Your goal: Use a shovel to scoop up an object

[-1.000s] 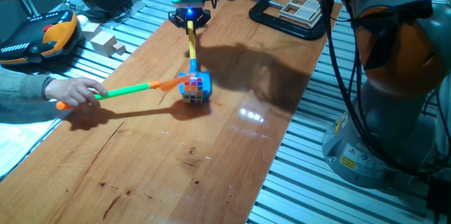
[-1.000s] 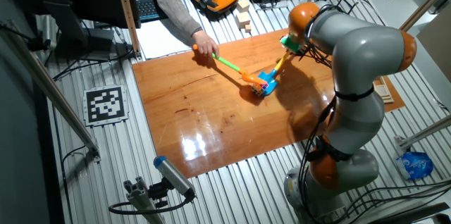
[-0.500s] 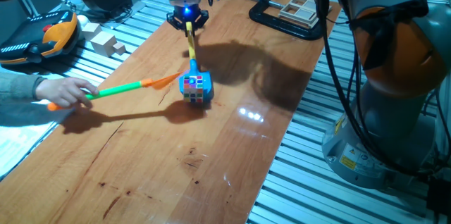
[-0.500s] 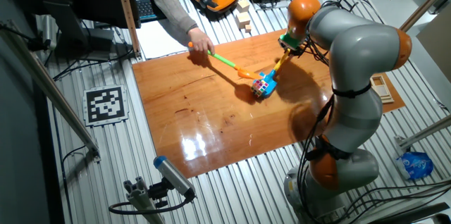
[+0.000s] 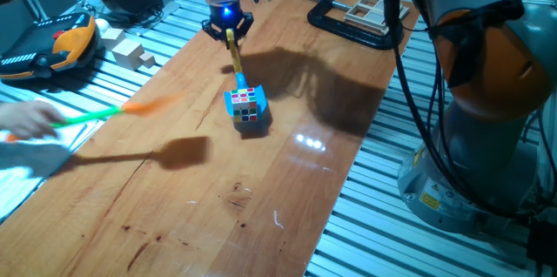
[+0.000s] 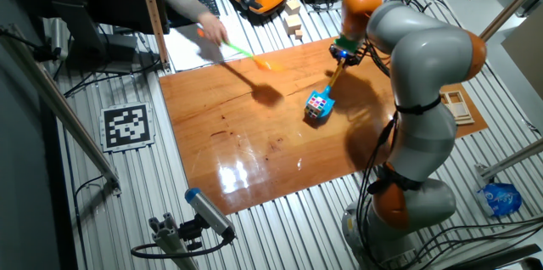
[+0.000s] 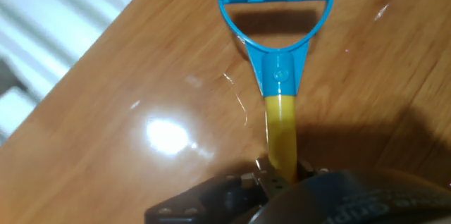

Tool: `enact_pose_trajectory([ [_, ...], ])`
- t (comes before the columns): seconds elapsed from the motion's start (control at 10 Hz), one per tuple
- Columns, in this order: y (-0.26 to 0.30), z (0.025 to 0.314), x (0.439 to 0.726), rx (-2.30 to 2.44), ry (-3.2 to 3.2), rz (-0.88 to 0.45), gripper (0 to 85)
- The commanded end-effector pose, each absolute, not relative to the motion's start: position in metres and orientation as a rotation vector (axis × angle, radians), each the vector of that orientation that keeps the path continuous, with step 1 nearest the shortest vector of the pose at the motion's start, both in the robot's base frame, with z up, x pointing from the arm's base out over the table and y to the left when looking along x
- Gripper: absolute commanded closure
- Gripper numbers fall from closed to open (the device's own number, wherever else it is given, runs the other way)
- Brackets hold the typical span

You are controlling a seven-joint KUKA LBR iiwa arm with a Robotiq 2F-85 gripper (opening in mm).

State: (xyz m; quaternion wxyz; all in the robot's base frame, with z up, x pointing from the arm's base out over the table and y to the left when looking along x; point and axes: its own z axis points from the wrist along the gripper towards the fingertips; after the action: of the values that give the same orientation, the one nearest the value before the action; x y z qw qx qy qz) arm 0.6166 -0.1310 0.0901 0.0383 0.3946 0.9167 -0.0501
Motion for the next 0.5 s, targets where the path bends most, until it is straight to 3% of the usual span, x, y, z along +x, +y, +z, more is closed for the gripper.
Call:
enact_pose_trajectory([
  [0.0,-0.126,0.093,0.617,1.083,2.88,-0.148,85.0],
  [0.4,-0.09,0.124,0.622,0.685,3.051,-0.131,85.0],
])
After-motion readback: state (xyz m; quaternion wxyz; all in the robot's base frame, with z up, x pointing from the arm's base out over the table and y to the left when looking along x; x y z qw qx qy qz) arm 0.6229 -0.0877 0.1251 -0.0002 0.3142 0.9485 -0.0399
